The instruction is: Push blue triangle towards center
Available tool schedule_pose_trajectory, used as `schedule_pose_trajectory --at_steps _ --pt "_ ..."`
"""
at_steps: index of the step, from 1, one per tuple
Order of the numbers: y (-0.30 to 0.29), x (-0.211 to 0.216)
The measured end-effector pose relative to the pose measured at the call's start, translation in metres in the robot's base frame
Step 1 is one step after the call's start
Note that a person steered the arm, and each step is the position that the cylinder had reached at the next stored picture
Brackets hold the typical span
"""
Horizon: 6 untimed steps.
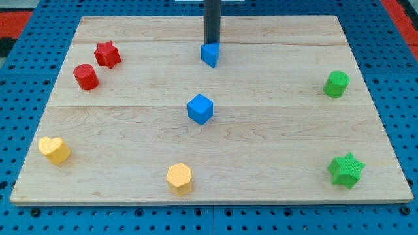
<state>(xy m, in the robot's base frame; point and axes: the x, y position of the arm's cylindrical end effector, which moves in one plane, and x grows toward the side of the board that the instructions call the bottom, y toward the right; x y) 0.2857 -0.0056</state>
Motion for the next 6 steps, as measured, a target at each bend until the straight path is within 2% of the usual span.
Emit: schedule_pose_trajectory --at_steps 4,5,6 --pt "-0.001 0.097" --pt "-0.001 0.111" --pt "-0.038 0.093"
